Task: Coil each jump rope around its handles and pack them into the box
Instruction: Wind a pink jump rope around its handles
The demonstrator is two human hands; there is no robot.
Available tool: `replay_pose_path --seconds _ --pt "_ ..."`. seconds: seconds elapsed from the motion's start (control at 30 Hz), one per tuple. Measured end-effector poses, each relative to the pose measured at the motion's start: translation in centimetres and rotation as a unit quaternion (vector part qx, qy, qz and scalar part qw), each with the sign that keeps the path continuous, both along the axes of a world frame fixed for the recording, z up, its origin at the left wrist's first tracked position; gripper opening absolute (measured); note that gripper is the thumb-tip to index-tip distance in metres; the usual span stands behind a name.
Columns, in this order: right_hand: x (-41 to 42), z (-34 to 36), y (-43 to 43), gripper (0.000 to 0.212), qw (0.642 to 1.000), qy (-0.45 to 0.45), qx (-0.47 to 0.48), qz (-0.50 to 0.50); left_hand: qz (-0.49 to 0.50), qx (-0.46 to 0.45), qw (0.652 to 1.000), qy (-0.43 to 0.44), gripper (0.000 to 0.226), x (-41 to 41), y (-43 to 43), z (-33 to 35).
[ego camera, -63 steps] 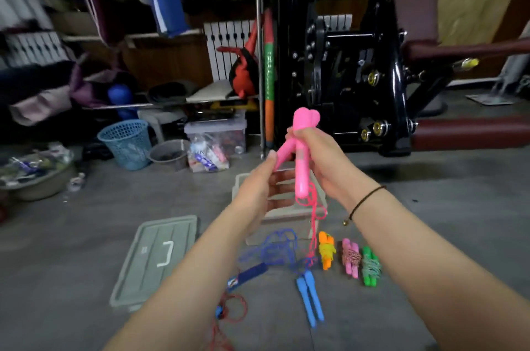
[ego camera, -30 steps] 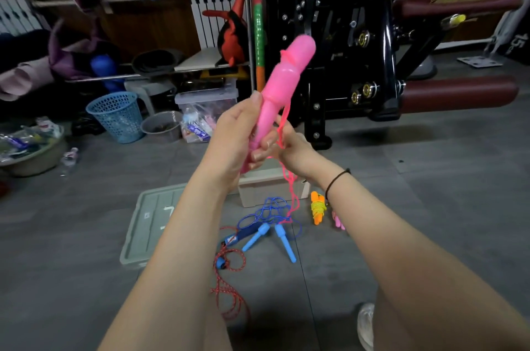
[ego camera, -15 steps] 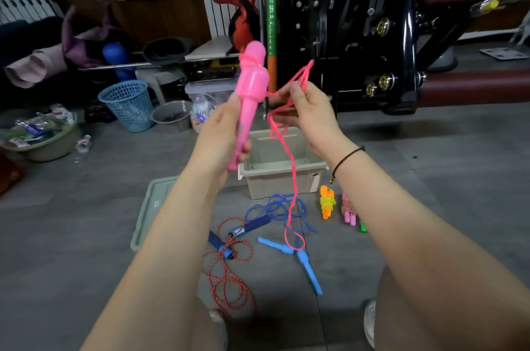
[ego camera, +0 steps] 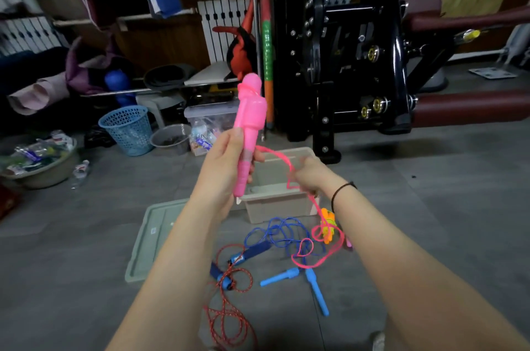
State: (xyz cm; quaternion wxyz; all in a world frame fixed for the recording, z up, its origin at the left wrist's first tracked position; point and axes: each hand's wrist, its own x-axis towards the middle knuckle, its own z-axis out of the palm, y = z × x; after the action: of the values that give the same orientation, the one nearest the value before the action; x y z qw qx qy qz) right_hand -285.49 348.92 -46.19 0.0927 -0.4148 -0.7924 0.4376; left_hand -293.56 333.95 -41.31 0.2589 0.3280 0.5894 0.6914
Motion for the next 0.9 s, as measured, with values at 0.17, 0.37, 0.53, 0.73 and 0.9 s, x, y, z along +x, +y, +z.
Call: replay_pose_path --seconds 0.17,0.37,0.53,0.73,0.9 --pt "0.6 3.6 -2.8 0.043 0.921 0.32 -0.211 -0.074 0.032 -0.072 0.994 0.079 0.022 1.2 0.9 -1.3" --pt "1.0 4.1 -5.6 0.027 0.898 0.387 -0.21 -0.004 0.091 -0.099 0.983 0.123 0.017 1.7 1.7 -2.2" --pt "1.5 3.8 -4.2 0.025 0.868 0.424 -0.239 -0.1 -0.039 -0.136 0.99 0.023 0.019 1.8 1.1 -2.3" --pt "2.6 2.4 -3.4 0.027 0.812 0.31 -0.457 -0.187 -0.096 -0.236 0.967 0.005 0.025 1.0 0.1 -2.2" --pt "1.1 2.3 -4.4 0.02 0.854 0.357 -0.367 -0.089 -0.097 -0.205 0.974 -0.012 0.02 0.9 0.3 -2.7"
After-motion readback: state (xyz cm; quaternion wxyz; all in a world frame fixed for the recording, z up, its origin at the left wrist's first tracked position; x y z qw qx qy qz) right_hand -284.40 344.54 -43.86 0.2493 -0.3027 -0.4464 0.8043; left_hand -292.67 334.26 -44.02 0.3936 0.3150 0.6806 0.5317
